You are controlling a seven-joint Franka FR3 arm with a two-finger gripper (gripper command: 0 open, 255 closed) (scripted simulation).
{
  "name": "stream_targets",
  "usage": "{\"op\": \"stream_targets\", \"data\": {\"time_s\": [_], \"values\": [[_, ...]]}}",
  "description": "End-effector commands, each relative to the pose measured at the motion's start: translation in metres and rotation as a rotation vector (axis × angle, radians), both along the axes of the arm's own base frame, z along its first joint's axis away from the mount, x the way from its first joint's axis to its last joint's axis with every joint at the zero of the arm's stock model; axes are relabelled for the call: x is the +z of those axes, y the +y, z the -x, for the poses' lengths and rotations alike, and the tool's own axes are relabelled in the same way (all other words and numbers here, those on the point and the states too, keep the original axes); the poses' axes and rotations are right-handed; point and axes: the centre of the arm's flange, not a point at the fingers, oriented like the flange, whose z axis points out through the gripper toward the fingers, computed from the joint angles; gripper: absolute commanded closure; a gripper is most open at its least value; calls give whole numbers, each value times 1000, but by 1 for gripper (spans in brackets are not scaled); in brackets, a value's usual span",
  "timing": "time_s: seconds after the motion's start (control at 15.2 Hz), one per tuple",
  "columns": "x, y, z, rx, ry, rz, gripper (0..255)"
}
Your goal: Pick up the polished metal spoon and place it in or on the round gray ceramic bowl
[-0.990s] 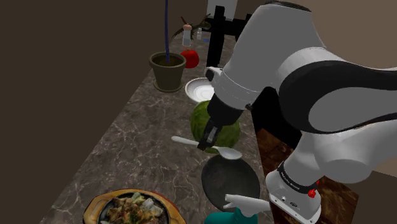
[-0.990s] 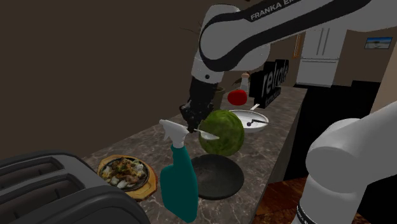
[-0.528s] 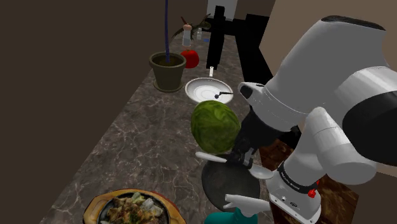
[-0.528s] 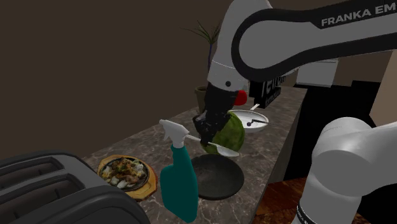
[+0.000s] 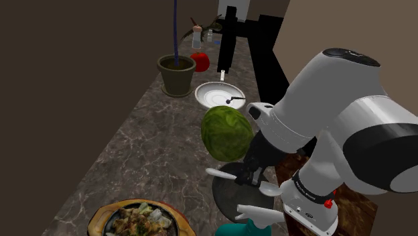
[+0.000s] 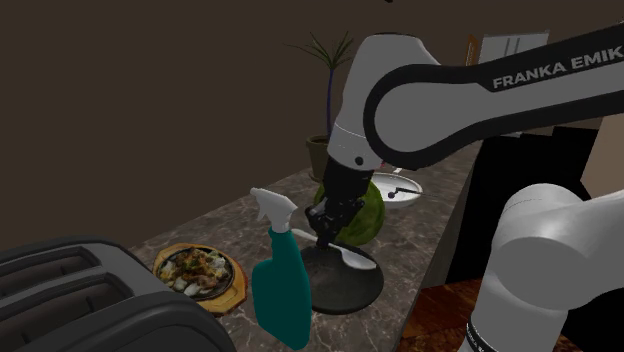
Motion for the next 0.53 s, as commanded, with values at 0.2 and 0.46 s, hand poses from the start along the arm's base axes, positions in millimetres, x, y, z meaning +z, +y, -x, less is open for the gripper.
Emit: {"op": "stream_targets", "data": {"time_s": [0.2, 0.46], "values": [[-26, 1, 1, 0, -1, 0, 255], [-35, 1, 1, 0, -1, 0, 255]]}}
